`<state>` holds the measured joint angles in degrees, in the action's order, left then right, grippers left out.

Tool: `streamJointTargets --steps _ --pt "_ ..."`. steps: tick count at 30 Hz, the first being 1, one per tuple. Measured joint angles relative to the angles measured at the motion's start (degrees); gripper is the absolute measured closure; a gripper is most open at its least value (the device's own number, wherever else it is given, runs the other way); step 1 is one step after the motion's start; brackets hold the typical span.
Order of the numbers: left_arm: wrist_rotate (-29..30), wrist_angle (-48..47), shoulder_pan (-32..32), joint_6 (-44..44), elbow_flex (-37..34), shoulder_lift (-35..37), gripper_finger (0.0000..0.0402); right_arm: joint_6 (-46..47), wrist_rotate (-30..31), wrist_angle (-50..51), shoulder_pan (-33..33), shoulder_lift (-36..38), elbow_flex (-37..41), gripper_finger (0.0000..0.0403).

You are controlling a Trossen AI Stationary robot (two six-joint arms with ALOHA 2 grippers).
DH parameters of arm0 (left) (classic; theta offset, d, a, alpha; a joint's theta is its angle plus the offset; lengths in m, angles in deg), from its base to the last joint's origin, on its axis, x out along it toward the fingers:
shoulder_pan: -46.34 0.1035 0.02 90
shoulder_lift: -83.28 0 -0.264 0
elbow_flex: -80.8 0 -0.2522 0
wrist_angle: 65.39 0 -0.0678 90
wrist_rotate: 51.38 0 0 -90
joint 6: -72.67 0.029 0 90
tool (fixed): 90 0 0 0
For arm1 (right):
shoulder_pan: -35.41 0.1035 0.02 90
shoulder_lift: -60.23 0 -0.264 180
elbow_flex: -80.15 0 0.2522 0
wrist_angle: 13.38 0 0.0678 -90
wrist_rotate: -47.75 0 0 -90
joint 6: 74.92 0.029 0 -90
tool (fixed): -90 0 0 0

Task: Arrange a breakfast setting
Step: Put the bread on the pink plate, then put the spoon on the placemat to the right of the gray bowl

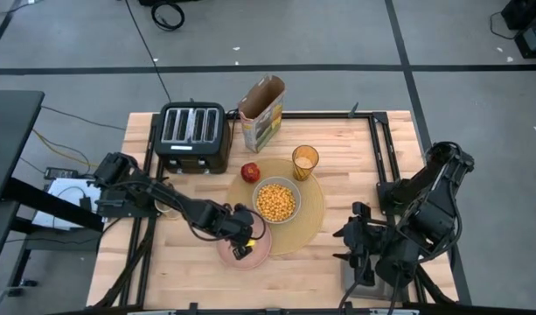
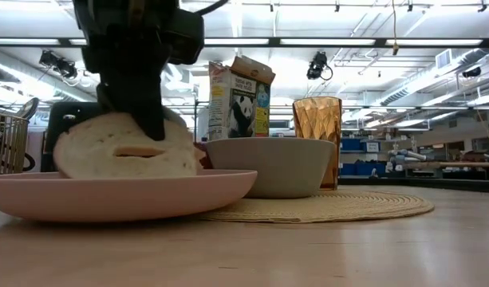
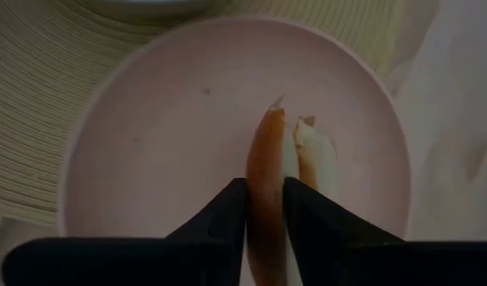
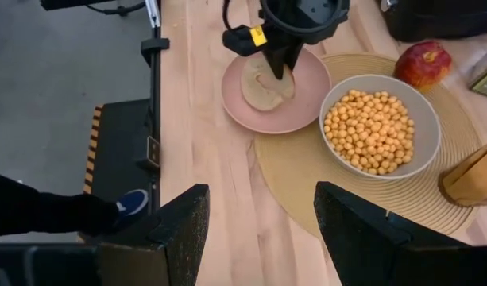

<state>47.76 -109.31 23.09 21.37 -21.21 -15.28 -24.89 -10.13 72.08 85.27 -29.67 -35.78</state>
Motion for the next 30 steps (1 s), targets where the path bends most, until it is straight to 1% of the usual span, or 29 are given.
streamJointTargets --steps 5,8,12,15,17,19,23,25,27,28,29,30 --pt "0.09 -0.27 1.04 0.7 -0.02 -0.02 0.0269 -1.01 -0.12 0.07 -0.74 0.0 0.0 0.0168" --pt "-2.06 -0.81 1.69 1.38 0.0 -0.02 0.0246 -1.58 -0.21 0.12 -0.93 0.0 0.0 0.0166" --pt "-3.71 -7.44 2.56 1.54 1.65 0.42 0.0227 -1.8 -0.47 0.4 -0.9 0.0 0.0 0.0165" --pt "-3.53 -13.95 3.24 1.37 4.7 3.02 0.0222 -2.12 -0.44 0.47 -0.9 0.0 -0.02 0.0166" --pt "-2.58 -20.48 3.26 -0.23 6.62 5.52 0.0221 -2.19 -0.44 0.61 -0.9 0.0 -0.02 0.0166" --pt "-0.35 -29.57 3.14 -3.97 8.14 7.84 0.0221 -2.21 -0.44 0.79 -0.9 0.0 -0.04 0.0166" --pt "2.92 -44.2 2.71 -13.9 8.5 14.03 0.022 -2.21 -0.64 1.2 -0.9 0.0 -0.04 0.0166" --pt "6.56 -51.33 2.43 -22.06 8.5 17.28 0.0216 -2.21 -0.68 1.25 -0.84 0.0 -0.04 0.0166" --pt "10.32 -58.12 2.69 -34.33 8.5 19.79 0.021 -2.41 -0.68 1.42 -0.84 0.0 -0.04 0.0166" --pt "11.54 -60.03 2.69 -40.09 8.49 20.74 0.0208 -2.99 -0.68 1.36 -0.84 0.0 -0.04 0.0166" --pt "12.35 -60.17 2.53 -43.49 8.46 21.41 0.0208 -3.62 -0.66 1.38 -0.86 0.0 -0.04 0.0166" --pt "13.49 -59.78 2.49 -44.94 8.29 22.08 0.0208 -3.95 -0.56 1.37 -0.86 0.0 -0.04 0.0166"
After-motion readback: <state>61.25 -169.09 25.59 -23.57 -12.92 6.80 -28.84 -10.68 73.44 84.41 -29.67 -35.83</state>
